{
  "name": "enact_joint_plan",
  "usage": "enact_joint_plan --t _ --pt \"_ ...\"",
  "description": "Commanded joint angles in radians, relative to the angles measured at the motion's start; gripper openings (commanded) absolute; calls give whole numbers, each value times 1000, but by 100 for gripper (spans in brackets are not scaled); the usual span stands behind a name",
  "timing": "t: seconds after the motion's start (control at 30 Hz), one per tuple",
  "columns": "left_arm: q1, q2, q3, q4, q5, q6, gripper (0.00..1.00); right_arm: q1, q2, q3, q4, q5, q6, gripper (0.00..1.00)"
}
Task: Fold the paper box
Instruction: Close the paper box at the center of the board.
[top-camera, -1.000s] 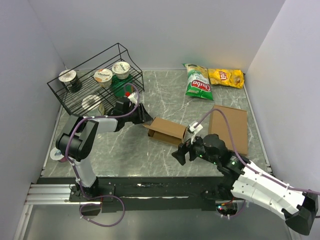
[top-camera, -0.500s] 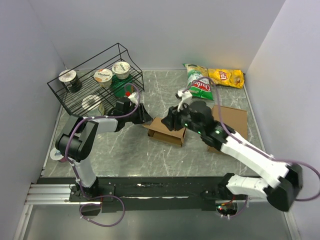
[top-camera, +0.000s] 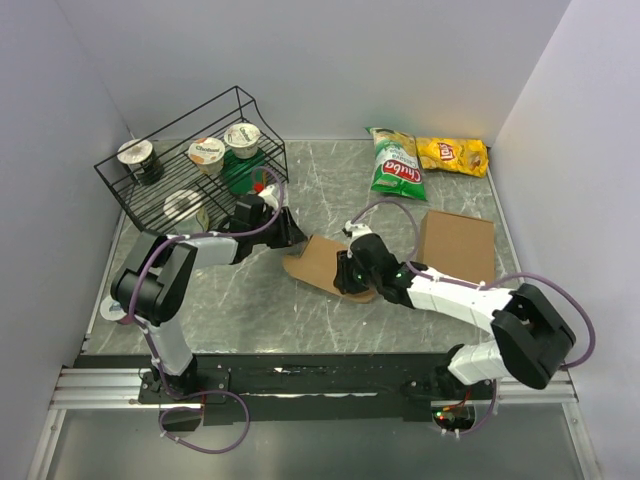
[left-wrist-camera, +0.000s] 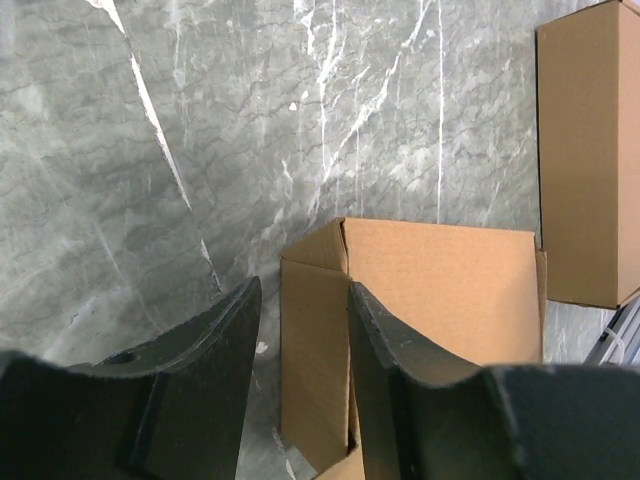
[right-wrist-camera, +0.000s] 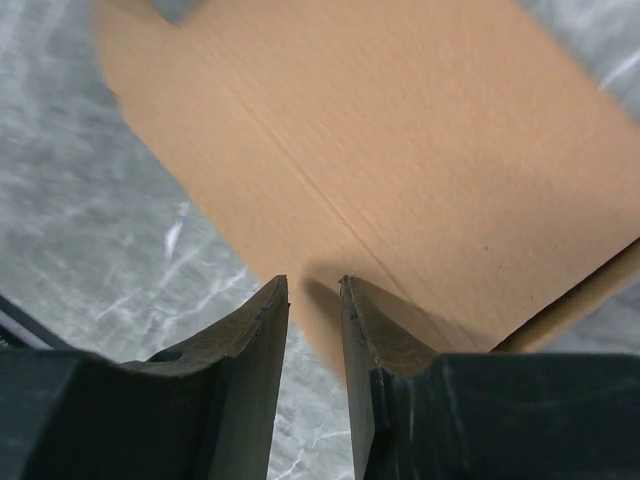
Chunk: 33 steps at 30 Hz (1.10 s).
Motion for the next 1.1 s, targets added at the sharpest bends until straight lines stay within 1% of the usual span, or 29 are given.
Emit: enact_joint_plan --t 0.0,0.1,0.13,0.23,0.33,0.4,0.5,0.53,0.6,0.67,0.77,0.9,0.93,1.03,1.07 --pt "-9 -39 26 -10 -23 15 46 4 59 -43 58 37 66 36" --pt "-9 -54 39 -13 -6 9 58 4 97 -34 50 60 56 36" --pt "-9 -74 40 -13 -5 9 66 6 106 -29 48 72 51 36" --pt "-9 -129 37 -18 -2 1 81 4 108 -21 41 91 43 36" --pt "-7 -177 19 -12 6 4 84 6 99 -21 36 101 36 36" --pt "-7 -181 8 -18 12 21 83 6 91 -23 35 101 28 36" --pt "-7 -149 11 -30 -3 56 77 6 79 -15 27 103 16 37" --pt "-7 -125 16 -33 -11 64 70 4 77 -12 25 106 14 38" --pt "-5 -103 45 -27 -14 81 65 4 79 -9 22 106 13 38" --pt "-2 -79 74 -19 -26 89 58 4 76 -11 22 103 14 38" --pt "11 -51 100 -12 -20 83 48 4 76 -12 25 97 22 38" --pt "19 -20 108 2 -2 81 40 4 80 -12 28 89 27 38" --pt "19 -4 109 2 6 80 34 6 82 -12 28 91 28 38" --pt "19 26 108 19 26 69 25 4 83 -11 24 91 27 38" --pt "19 30 105 25 32 61 25 6 85 -9 24 91 27 38"
